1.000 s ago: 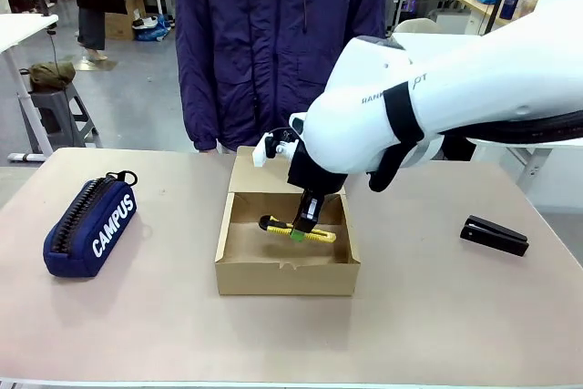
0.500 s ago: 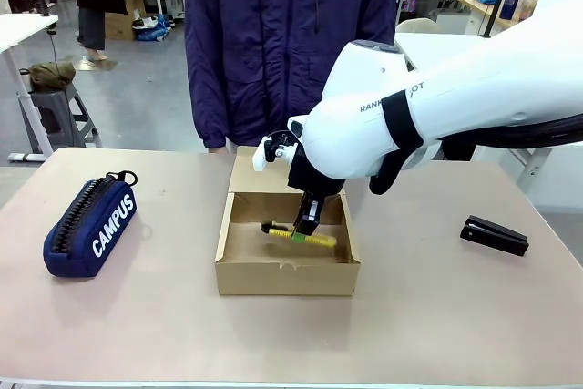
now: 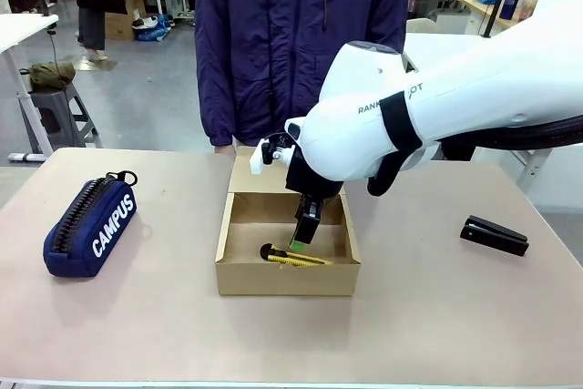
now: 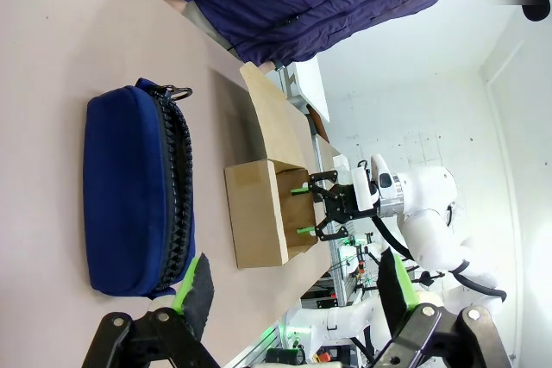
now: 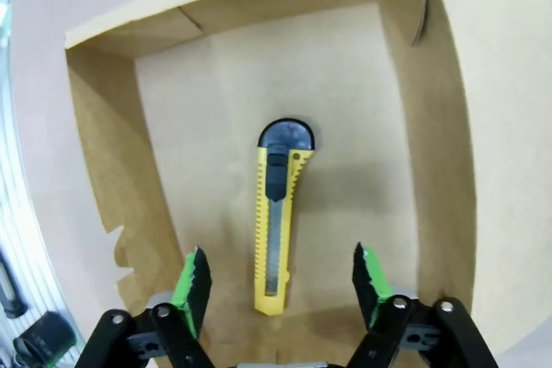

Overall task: Pack the item into the box.
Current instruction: Pick up the item indicated by the person and place it inside the Mailer Box.

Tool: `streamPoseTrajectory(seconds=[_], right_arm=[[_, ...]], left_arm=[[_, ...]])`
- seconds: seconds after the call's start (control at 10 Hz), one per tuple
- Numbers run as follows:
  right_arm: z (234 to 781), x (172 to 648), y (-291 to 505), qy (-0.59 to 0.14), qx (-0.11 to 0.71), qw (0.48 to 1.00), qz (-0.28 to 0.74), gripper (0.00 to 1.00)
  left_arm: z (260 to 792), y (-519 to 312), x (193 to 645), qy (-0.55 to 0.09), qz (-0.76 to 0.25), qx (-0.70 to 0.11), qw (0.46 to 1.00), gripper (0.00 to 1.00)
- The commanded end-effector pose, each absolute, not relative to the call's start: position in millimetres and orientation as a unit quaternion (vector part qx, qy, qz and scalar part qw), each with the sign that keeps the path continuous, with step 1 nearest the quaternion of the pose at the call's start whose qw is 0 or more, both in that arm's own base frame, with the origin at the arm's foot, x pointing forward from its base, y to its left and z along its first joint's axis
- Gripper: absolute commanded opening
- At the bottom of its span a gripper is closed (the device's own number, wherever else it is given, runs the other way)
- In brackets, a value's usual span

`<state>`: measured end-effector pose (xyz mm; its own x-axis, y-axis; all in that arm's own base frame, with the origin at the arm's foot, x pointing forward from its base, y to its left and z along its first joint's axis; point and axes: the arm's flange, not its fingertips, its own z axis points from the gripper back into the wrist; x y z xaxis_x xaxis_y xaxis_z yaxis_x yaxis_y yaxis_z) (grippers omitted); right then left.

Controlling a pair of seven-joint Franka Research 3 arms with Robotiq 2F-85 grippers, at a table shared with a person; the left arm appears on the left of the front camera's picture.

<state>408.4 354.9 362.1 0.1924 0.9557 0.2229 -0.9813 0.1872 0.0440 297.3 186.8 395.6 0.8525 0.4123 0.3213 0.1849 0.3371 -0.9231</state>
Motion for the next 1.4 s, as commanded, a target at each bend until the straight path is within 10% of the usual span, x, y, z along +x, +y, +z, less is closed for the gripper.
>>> streamPoseTrajectory(seconds=[0.0, 0.7, 1.3], right_arm=[[368, 407, 353, -0.065, 0.087, 0.77, 0.628, 1.0], [458, 386, 295, -0.118, 0.116, 0.874, 0.458, 1.0], [535, 324, -15, -0.137, 0.323, 0.934, 0.064, 1.0]], left_arm=[[396, 186, 297, -0.272, 0.066, -0.576, 0.768, 1.0], [396, 186, 297, -0.272, 0.066, -0.576, 0.768, 1.0], [396, 186, 297, -0.272, 0.066, -0.576, 0.768, 1.0]])
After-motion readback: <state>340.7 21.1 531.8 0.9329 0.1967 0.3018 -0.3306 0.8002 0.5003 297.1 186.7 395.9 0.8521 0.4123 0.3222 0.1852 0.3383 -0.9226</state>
